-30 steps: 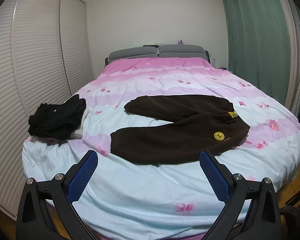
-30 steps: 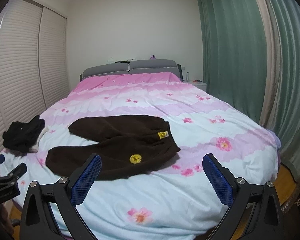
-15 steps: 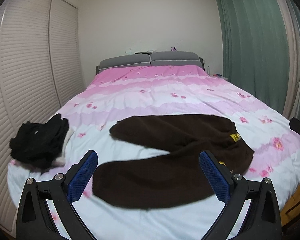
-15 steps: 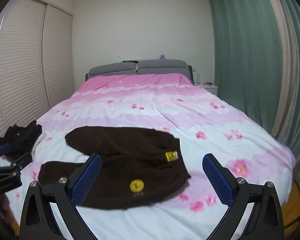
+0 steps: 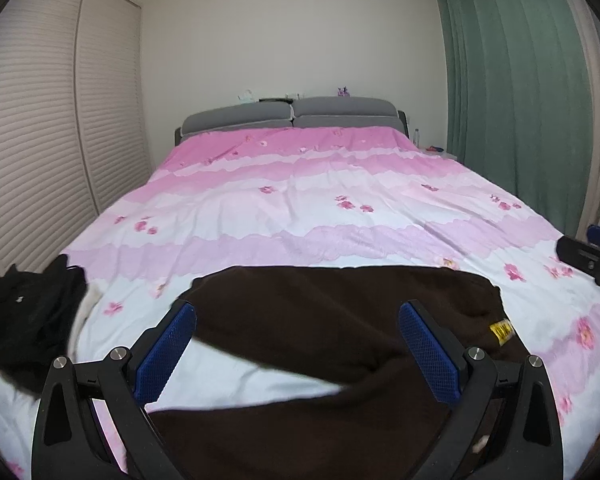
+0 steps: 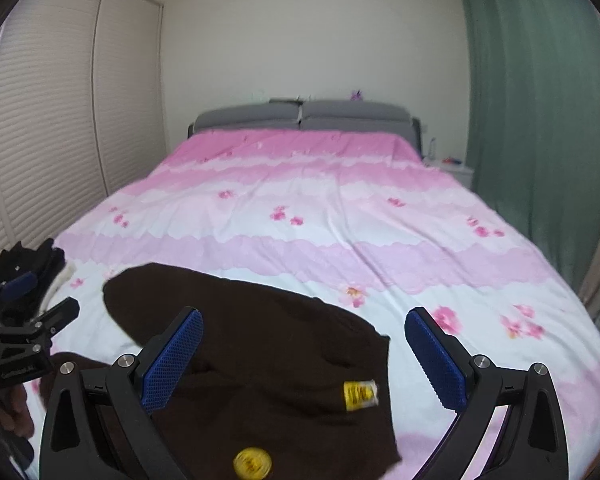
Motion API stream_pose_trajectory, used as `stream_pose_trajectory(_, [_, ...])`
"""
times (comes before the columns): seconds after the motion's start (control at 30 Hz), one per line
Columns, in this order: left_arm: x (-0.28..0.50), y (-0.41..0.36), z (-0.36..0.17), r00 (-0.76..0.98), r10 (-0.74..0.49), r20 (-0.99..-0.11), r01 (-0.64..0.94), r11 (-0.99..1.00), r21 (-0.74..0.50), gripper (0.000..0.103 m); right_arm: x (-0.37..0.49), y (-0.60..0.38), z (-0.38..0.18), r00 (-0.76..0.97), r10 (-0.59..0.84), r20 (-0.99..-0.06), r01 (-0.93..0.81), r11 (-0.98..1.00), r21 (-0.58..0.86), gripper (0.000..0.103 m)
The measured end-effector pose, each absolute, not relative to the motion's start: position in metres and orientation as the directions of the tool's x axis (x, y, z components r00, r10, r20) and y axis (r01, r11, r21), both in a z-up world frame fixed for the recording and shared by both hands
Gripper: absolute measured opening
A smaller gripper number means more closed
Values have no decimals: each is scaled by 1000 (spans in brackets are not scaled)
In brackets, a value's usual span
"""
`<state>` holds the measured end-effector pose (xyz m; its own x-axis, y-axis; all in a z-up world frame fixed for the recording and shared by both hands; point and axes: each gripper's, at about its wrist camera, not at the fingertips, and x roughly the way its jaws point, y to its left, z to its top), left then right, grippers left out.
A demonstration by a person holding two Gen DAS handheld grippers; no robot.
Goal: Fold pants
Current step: 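Move both tools toward the brown pants, then grasp one pant leg cuff with the right tool and lift it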
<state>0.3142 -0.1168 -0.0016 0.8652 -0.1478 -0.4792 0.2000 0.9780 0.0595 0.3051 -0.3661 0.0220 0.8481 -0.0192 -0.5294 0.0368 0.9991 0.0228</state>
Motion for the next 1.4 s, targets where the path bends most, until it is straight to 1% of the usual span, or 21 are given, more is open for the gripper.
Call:
stream_pose_trajectory(0.23, [389, -151, -23, 837, -145, -527, 204, 977, 55, 103, 401, -395, -22, 763, 96, -639, -95, 995, 37, 102])
stream_pose_trajectory(0.37, [425, -171, -38, 815, -138, -563, 221, 972, 82, 103, 446, -397, -50, 697, 139, -704, -172, 985, 25, 102])
stream_pose_trajectory(0.47, [447, -179, -48, 804, -130, -580, 222, 971, 89, 103, 479, -389, -71, 634, 180, -752, -258, 966, 14, 100])
stream_pose_trajectory(0.5, [453, -181, -51, 802, -127, -583, 220, 971, 91, 103, 491, -386, -79, 610, 183, -771, -282, 959, 6, 96])
stream_pose_trajectory(0.57, [464, -181, -57, 796, -118, -594, 214, 972, 93, 103, 511, -383, -92, 567, 182, -804, -309, 951, -3, 73])
stream_pose_trajectory(0.6, [467, -182, -59, 793, -117, -598, 213, 973, 92, 103, 518, -383, -97, 572, 144, -808, -278, 960, -26, 69])
stream_pose_trajectory(0.63, [470, -180, -62, 791, -115, -601, 210, 974, 90, 103, 527, -383, -105, 534, 162, -830, -294, 956, -3, 62])
stream_pose_trajectory(0.67, [472, -179, -65, 787, -114, -606, 206, 975, 84, 103, 533, -382, -110, 504, 177, -846, -307, 951, 17, 59])
stream_pose_trajectory(0.77, [473, -175, -73, 771, -128, -624, 208, 977, 56, 103, 548, -379, -132, 405, 213, -889, -352, 934, 64, 58])
stream_pose_trajectory(0.8, [473, -174, -75, 768, -126, -627, 207, 977, 57, 103, 550, -378, -137, 386, 223, -895, -361, 929, 76, 53])
stream_pose_trajectory(0.83, [473, -174, -76, 767, -124, -630, 206, 977, 59, 103, 551, -378, -139, 373, 247, -894, -365, 925, 103, 39])
stream_pose_trajectory(0.93, [470, -172, -76, 760, -123, -638, 206, 977, 57, 103, 544, -377, -138, 358, 290, -887, -363, 919, 154, 22])
stream_pose_trajectory(1.07, [458, -167, -57, 777, -123, -617, 201, 978, 59, 103, 519, -372, -112, 418, 262, -870, -372, 923, 99, 19])
stream_pose_trajectory(1.13, [446, -163, -42, 791, -127, -599, 202, 978, 60, 103, 502, -366, -92, 464, 233, -854, -385, 922, 43, 19])
stream_pose_trajectory(1.33, [387, -148, 2, 836, -128, -533, 200, 976, 80, 103, 431, -326, -43, 590, 145, -795, -421, 895, -148, 17])
stream_pose_trajectory(1.4, [366, -142, 10, 845, -135, -518, 201, 977, 74, 103, 392, -306, -37, 650, 97, -754, -431, 864, -261, 17])
